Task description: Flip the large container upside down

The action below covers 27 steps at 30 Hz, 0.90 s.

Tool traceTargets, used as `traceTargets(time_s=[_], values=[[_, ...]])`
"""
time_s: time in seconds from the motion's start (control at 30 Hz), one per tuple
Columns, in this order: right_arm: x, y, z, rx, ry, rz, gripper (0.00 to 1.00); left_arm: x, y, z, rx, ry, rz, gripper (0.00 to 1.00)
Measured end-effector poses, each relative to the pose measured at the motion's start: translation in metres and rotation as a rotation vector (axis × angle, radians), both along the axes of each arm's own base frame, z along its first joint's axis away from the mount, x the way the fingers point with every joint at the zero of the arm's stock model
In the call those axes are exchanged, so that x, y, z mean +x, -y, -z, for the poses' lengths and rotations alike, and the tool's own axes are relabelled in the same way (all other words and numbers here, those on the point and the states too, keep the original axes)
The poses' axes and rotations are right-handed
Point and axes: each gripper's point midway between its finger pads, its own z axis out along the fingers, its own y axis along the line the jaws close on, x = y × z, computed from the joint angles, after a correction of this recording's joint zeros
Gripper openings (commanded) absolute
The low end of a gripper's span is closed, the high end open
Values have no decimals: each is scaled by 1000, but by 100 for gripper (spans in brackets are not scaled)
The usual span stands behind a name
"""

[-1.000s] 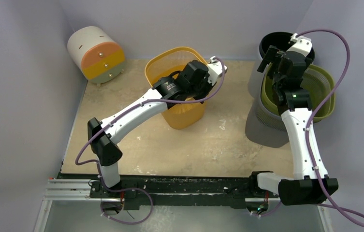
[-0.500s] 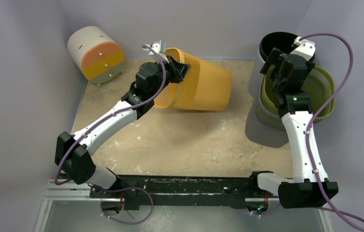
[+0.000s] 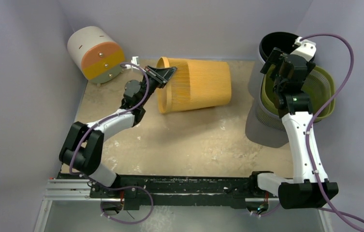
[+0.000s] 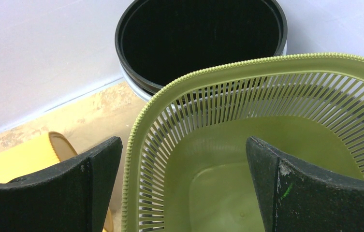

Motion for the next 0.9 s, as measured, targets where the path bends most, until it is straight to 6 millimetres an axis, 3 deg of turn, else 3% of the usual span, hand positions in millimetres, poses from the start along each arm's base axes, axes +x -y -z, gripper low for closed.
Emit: traceTargets(time_s=[0.17,0.43,0.53,0.77,0.9], values=[[2,0,1,0,0,0,100,21,-26,30,-123,-58,-28,0],[7,3,7,-7,-18,18,100,36,-40,42,-356,-68,16,0],[8,4,8,-13,-22,23,100,43,-35,30,-401,-53,46,0],[7,7,6,-20,-16,38,100,60,-28,-19,-507,66,99,0],[8,7,6,-21,-16,39,100,65,-23,-14,-567,58,107,0]])
